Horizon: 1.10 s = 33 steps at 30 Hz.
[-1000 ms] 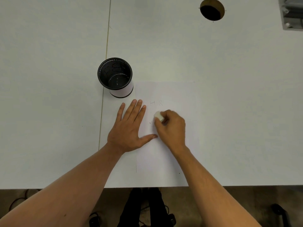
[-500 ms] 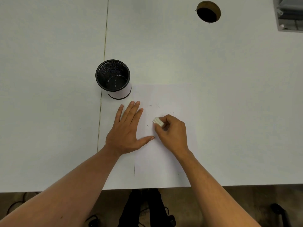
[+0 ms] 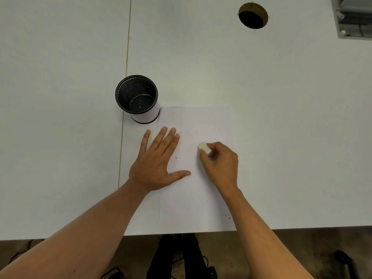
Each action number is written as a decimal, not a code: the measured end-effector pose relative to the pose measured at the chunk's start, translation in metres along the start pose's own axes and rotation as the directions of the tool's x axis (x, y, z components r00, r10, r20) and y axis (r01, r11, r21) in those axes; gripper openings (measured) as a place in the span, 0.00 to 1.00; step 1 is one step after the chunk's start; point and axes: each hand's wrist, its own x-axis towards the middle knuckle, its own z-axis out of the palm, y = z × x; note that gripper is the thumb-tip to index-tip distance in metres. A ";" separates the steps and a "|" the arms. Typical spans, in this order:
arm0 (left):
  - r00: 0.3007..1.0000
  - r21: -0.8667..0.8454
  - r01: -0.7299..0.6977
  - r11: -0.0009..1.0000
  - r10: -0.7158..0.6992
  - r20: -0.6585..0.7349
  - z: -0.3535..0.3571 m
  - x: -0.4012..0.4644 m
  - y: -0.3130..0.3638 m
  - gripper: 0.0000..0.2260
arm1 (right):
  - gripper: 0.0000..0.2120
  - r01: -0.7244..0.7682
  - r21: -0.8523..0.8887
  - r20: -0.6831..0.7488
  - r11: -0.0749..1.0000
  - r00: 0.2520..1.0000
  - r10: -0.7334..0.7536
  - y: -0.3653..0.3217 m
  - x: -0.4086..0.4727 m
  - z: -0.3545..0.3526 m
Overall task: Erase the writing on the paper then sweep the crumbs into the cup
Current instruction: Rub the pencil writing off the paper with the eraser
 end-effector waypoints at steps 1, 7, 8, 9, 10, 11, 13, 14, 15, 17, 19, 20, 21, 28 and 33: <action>1.000 0.003 0.000 1.000 0.000 -0.003 0.000 0.000 0.000 0.46 | 0.07 -0.037 0.016 -0.047 0.999 0.998 0.038 0.001 0.001 -0.001; 1.000 -0.014 -0.027 1.000 0.027 -0.013 0.000 0.000 0.000 0.45 | 0.08 0.088 -0.067 0.127 0.994 0.989 -0.079 -0.021 -0.010 0.019; 1.000 -0.007 -0.023 1.000 0.023 -0.011 0.000 0.000 0.000 0.45 | 0.09 0.075 -0.079 0.109 0.994 0.992 -0.066 -0.019 -0.004 0.017; 1.000 0.004 -0.017 1.000 0.017 -0.007 -0.001 0.000 0.000 0.46 | 0.10 0.046 -0.081 0.060 0.996 0.997 -0.041 -0.016 0.002 0.013; 1.000 0.014 -0.013 1.000 0.013 -0.003 -0.001 0.000 0.001 0.46 | 0.10 0.013 -0.070 -0.002 0.997 1.000 -0.013 -0.013 0.007 0.010; 1.000 0.018 -0.011 1.000 0.011 0.000 0.000 0.000 0.001 0.46 | 0.09 -0.003 -0.054 -0.053 0.999 0.999 0.001 -0.012 0.010 0.009; 1.000 0.011 -0.015 1.000 0.015 0.004 0.000 0.000 0.001 0.46 | 0.08 0.034 -0.064 -0.059 0.997 0.998 -0.037 -0.016 0.004 0.015; 1.000 0.004 -0.019 1.000 0.018 0.007 0.000 0.000 0.000 0.46 | 0.08 0.066 -0.070 -0.009 0.995 0.998 -0.067 -0.019 -0.001 0.019; 1.000 -0.002 -0.023 1.000 0.023 0.011 -0.001 0.000 0.001 0.46 | 0.08 0.083 -0.063 0.047 0.995 0.996 -0.080 -0.020 -0.006 0.021; 1.000 -0.001 -0.026 1.000 0.026 0.013 -0.001 0.000 0.001 0.46 | 0.09 0.058 -0.046 0.070 0.997 0.996 -0.054 -0.017 -0.006 0.018; 1.000 0.009 -0.018 1.000 0.018 0.011 -0.002 0.000 0.001 0.46 | 0.09 -0.020 -0.014 -0.036 1.000 0.999 0.019 -0.011 0.003 0.013; 1.000 0.010 -0.017 1.000 0.017 0.010 -0.001 0.000 0.002 0.46 | 0.08 -0.048 0.007 -0.087 0.999 0.995 0.048 -0.010 0.005 0.012; 1.000 0.008 -0.018 1.000 0.018 0.008 -0.001 0.000 0.002 0.46 | 0.08 -0.045 0.012 -0.104 0.999 0.994 0.046 -0.012 0.004 0.014; 1.000 0.010 -0.015 1.000 0.015 0.010 -0.002 -0.001 0.002 0.46 | 0.09 0.022 -0.069 -0.026 0.997 0.999 -0.023 -0.010 0.007 0.013; 0.999 -0.010 -0.027 1.000 0.027 0.016 -0.003 0.000 0.001 0.46 | 0.08 0.127 -0.093 0.081 0.988 0.990 -0.120 -0.018 -0.010 0.022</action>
